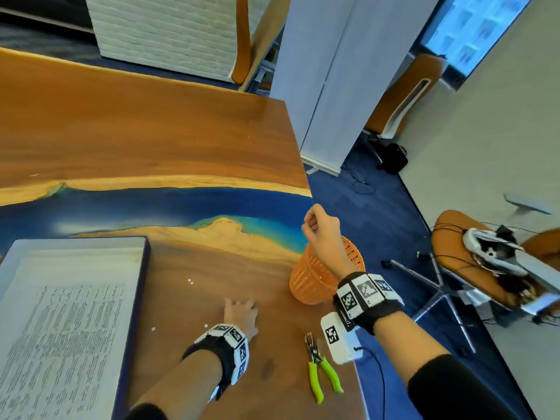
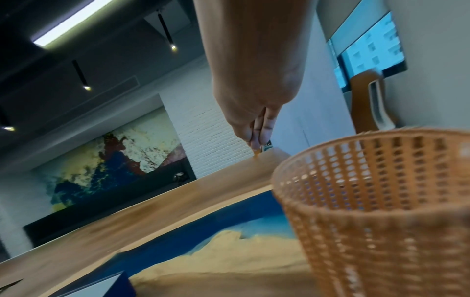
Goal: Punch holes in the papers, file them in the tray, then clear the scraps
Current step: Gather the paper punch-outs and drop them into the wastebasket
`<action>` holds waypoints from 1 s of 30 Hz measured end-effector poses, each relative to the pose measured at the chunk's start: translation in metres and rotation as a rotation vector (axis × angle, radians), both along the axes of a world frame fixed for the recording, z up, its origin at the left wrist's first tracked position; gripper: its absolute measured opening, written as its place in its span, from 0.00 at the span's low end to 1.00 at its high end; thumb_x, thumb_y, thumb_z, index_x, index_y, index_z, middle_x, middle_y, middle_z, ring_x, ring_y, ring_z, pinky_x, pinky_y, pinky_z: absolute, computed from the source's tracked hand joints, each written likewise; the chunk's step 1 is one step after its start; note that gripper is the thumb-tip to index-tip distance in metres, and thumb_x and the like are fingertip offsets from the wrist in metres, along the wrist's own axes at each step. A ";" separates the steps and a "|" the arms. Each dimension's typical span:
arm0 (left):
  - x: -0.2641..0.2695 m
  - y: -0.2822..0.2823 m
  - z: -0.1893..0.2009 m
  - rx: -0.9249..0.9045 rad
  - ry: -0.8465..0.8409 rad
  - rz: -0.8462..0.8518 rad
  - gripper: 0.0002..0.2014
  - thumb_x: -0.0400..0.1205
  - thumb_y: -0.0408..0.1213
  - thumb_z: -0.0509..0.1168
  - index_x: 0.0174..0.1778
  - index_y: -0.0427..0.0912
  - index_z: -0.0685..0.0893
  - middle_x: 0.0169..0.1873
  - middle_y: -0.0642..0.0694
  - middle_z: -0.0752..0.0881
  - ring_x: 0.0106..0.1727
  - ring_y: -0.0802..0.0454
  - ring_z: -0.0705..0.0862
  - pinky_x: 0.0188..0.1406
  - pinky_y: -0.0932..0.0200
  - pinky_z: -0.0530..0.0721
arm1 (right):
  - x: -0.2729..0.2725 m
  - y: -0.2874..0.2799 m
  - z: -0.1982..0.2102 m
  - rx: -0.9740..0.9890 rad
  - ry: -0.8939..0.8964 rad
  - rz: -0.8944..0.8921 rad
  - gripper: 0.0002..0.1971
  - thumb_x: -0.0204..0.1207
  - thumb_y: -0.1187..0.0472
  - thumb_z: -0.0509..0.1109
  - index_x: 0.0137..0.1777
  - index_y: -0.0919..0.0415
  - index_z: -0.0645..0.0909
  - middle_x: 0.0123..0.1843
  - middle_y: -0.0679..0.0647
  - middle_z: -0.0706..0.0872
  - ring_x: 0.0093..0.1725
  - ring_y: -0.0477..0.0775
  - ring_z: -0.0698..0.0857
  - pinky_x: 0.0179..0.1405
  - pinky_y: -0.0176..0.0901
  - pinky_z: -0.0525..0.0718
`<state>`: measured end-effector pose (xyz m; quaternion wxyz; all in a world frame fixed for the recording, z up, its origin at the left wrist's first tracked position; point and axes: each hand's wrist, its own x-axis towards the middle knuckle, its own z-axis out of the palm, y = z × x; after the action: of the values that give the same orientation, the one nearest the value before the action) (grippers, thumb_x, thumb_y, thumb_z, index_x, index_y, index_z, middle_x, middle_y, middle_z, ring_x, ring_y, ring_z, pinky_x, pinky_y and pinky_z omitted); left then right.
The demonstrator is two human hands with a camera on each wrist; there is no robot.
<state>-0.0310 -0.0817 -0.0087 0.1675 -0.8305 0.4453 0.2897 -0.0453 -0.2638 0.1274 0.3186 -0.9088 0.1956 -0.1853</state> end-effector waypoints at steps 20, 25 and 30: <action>0.003 -0.005 -0.006 0.095 0.066 0.013 0.31 0.87 0.47 0.53 0.84 0.48 0.50 0.84 0.49 0.40 0.82 0.42 0.59 0.78 0.35 0.58 | -0.079 -0.059 -0.004 -0.081 0.220 -0.161 0.06 0.71 0.69 0.74 0.42 0.59 0.80 0.30 0.59 0.89 0.35 0.55 0.89 0.43 0.60 0.88; 0.002 -0.002 -0.008 0.027 0.047 -0.012 0.30 0.87 0.49 0.53 0.84 0.47 0.53 0.84 0.48 0.42 0.82 0.42 0.60 0.77 0.36 0.62 | -0.076 -0.051 0.002 -0.088 0.170 -0.163 0.10 0.66 0.71 0.77 0.40 0.61 0.79 0.31 0.58 0.85 0.33 0.53 0.86 0.40 0.52 0.88; 0.003 0.021 -0.005 -0.168 0.039 0.006 0.27 0.86 0.49 0.54 0.81 0.44 0.61 0.83 0.47 0.54 0.82 0.44 0.60 0.74 0.42 0.65 | -0.047 -0.014 0.002 -0.083 0.043 -0.045 0.03 0.75 0.67 0.69 0.41 0.62 0.83 0.36 0.51 0.86 0.38 0.48 0.84 0.41 0.39 0.82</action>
<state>-0.0281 -0.0606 -0.0133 0.0879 -0.8372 0.4686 0.2678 -0.0925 -0.2782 0.1291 0.2721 -0.9205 0.2147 -0.1806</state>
